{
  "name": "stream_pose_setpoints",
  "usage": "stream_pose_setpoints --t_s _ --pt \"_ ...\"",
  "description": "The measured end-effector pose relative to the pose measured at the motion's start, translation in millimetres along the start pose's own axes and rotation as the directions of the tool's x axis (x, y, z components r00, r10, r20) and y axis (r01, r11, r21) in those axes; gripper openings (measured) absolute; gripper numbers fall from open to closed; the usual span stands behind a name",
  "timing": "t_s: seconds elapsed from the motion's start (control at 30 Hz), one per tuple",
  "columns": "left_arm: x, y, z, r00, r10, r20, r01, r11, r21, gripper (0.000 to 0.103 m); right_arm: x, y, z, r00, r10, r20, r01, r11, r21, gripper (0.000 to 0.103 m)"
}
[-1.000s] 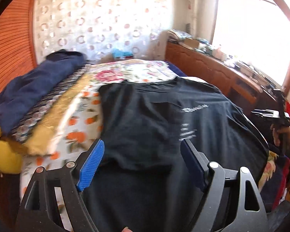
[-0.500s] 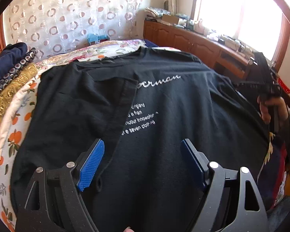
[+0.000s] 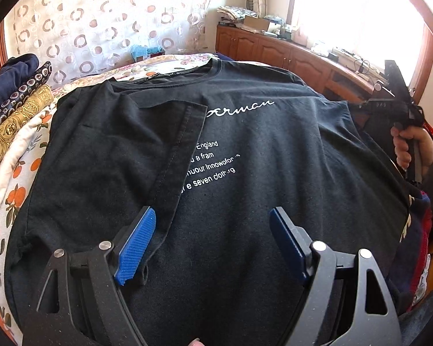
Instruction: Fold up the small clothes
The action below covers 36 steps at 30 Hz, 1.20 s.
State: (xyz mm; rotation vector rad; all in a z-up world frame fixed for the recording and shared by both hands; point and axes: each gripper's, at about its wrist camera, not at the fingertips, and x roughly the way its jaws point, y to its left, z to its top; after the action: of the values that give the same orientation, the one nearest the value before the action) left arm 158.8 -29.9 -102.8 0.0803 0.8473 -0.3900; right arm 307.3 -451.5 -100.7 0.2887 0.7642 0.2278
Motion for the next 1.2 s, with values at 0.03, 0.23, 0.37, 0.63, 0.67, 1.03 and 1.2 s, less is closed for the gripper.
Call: stream_pose_setpoints --t_s 0.03,0.23,0.37,0.63,0.67,1.03,1.2 --pt "0.2 0.0 -0.4 1.0 0.001 0.0 -0.001 1.0 0.0 0.082 -3.7 4.7 2.4 1.0 -0.015 0.021 0.015 1.0 -0.014 0.004" --pt "3.5 -2.1 0.3 1.0 0.02 -0.005 -0.02 1.0 0.012 0.082 -41.2 66.8 9.7 0.989 -0.003 0.15 0.035 0.978 -0.208 0.004" --pt "6.4 -7.1 0.5 0.999 0.051 -0.016 -0.05 0.998 0.037 0.082 -43.2 109.0 -9.2 0.993 0.085 0.081 -0.053 0.943 -0.33 0.004" --pt "10.4 -11.4 0.6 0.996 0.079 -0.029 -0.076 0.995 0.069 0.084 -9.8 97.4 -73.3 0.993 0.001 -0.119 -0.045 0.93 -0.366 0.007" --pt "10.7 -11.8 0.7 0.996 0.081 -0.029 -0.079 0.994 0.071 0.084 -12.8 91.0 -75.3 0.993 0.012 -0.117 -0.052 0.938 -0.343 0.007" --pt "10.4 -13.4 0.5 0.996 0.088 -0.029 -0.086 0.994 0.075 0.084 -18.4 41.6 -64.4 0.999 -0.044 -0.031 0.04 0.992 -0.118 0.052" --pt "10.0 -13.4 1.4 0.995 0.091 -0.033 -0.089 0.993 0.074 0.084 10.8 43.8 -50.8 0.996 -0.051 -0.077 0.047 0.998 -0.047 0.052"
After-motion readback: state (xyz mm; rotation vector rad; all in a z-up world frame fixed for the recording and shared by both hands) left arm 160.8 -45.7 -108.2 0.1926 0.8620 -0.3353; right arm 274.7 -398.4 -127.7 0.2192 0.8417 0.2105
